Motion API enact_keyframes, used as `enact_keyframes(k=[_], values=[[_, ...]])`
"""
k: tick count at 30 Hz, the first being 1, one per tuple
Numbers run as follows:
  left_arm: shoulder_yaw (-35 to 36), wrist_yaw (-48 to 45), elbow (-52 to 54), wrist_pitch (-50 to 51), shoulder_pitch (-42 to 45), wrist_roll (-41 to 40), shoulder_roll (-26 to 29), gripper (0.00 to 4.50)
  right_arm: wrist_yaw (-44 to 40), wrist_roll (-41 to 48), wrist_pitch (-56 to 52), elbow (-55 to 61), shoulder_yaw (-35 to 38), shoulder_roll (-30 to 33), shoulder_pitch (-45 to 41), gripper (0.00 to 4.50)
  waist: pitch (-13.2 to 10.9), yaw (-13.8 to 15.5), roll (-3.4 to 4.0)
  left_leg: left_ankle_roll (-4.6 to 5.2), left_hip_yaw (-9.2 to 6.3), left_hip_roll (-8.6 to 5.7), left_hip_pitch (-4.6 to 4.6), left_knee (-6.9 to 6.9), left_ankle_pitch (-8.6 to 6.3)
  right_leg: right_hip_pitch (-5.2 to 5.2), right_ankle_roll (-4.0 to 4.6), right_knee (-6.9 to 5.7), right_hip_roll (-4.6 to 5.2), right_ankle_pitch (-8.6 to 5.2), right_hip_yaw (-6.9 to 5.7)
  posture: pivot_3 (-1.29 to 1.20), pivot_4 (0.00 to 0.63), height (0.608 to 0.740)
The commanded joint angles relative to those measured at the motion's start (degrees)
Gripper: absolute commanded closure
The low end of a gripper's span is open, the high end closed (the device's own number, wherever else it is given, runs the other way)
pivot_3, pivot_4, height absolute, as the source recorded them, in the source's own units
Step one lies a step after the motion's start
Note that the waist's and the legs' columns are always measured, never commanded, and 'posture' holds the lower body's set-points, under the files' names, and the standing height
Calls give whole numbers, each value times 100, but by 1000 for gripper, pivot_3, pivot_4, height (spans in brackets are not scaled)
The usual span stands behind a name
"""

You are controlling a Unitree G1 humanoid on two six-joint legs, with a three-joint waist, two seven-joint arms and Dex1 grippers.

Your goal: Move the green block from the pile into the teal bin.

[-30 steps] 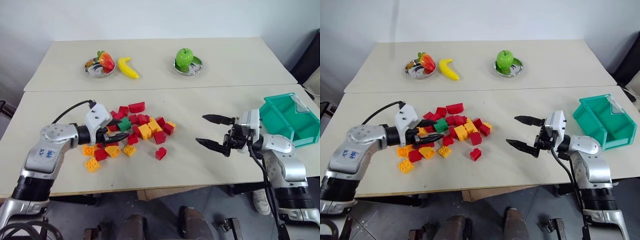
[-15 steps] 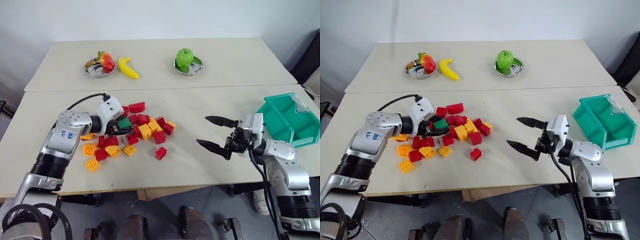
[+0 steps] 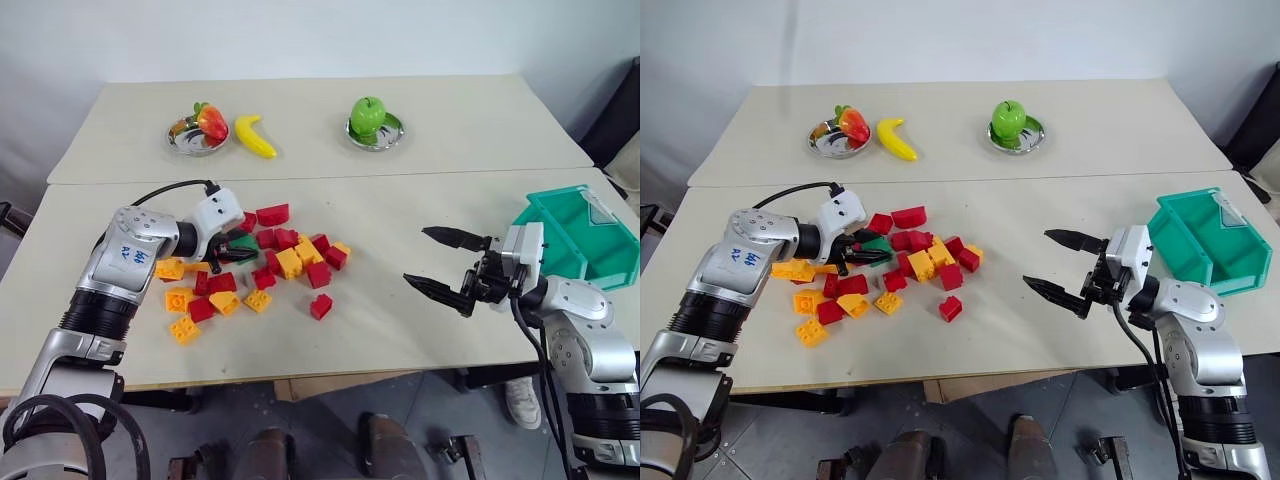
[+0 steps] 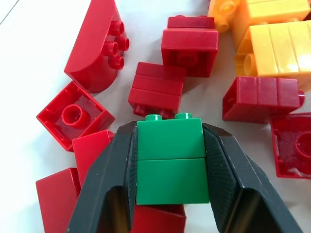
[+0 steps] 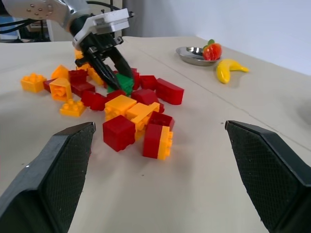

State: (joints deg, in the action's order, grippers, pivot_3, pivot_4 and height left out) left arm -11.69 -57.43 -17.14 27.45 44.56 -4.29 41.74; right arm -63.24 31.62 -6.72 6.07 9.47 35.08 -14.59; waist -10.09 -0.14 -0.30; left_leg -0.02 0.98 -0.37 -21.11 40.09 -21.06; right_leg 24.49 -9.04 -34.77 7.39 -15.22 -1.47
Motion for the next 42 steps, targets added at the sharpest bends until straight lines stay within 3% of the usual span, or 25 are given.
enact_keyframes(k=[1, 5, 11, 15, 22, 23, 31, 35, 39, 40, 42], values=[[383, -403, 18, -53, 552, -395, -30, 2983, 62, 143, -17, 328, 286, 157, 123, 0, -3, 24, -5, 0, 0, 0, -1, 1, 0, 0, 0, 0, 0, 0, 0, 0, 150, 740], [273, -1061, 144, -171, 1037, -707, -249, 2983, 310, 258, -78, 512, 801, 347, 387, 0, -5, 81, -9, 2, -12, -6, -14, 11, -1, -1, -1, 1, 4, 1, -12, 0, 150, 740], [-336, -1379, -565, -859, 1747, -533, -1606, 2983, 681, 325, -137, 911, 2120, 722, 1358, 0, -5, 266, -10, 15, -7, -13, -9, 17, -8, -17, -7, 14, 13, 4, -27, 0, 150, 740], [-742, -980, -2422, -2105, 2382, -49, -3215, 2983, 865, 431, -240, 1421, 2927, 589, 2439, 0, -8, 342, -16, 21, -2, -13, -15, 14, -6, -23, -19, 38, 12, 10, -40, 0, 150, 740], [-773, -181, -4815, -3638, 2907, 659, -4372, 2983, 1479, 504, -351, 2351, 2944, 35, 3319, 0, -7, 150, -14, 49, 43, -5, 5, -1, -20, -36, -47, 90, 18, 30, -42, 0, 150, 740], [-748, -158, -4941, -3761, 2941, 715, -4417, 2983, 1535, 507, -364, 2432, 2932, -13, 3375, 0, -6, 149, -13, 49, 45, -4, 5, -2, -20, -34, -47, 90, 18, 30, -42, 0, 150, 740], [193, -944, -5050, -4211, 2947, 141, -4467, 501, 1697, 514, -375, 2567, 2803, -162, 3571, 0, -6, 237, -13, 55, 44, -6, -2, 8, -23, -34, -45, 93, 21, 37, -42, 0, 150, 740], [866, -1421, -4975, -4308, 2791, -357, -4107, 501, 1528, 535, -409, 2456, 2696, -26, 3543, 0, -5, 239, -11, 56, 45, -5, 1, 8, -24, -34, -45, 91, 20, 38, -42, 0, 150, 740], [1538, -2156, -4382, -4352, 2424, -994, -3395, 501, 1324, 543, -398, 2063, 2788, 187, 3362, 0, -4, 153, -9, 56, 45, -4, 1, 8, -24, -34, -45, 90, 20, 38, -43, 0, 150, 740], [1610, -2291, -4143, -4397, 2205, -1048, -3129, 137, 1245, 533, -403, 1940, 2764, 265, 3299, 0, -3, 138, -7, 56, 45, -3, 4, 8, -24, -34, -44, 89, 19, 38, -43, 0, 150, 740], [1723, -2330, -3635, -4375, 1789, -1152, -2739, 19, 1056, 498, -400, 1714, 2721, 407, 3220, 0, 1, 125, -1, 56, 47, 1, 8, 4, -24, -34, -44, 88, 19, 38, -43, 0, 150, 740]])
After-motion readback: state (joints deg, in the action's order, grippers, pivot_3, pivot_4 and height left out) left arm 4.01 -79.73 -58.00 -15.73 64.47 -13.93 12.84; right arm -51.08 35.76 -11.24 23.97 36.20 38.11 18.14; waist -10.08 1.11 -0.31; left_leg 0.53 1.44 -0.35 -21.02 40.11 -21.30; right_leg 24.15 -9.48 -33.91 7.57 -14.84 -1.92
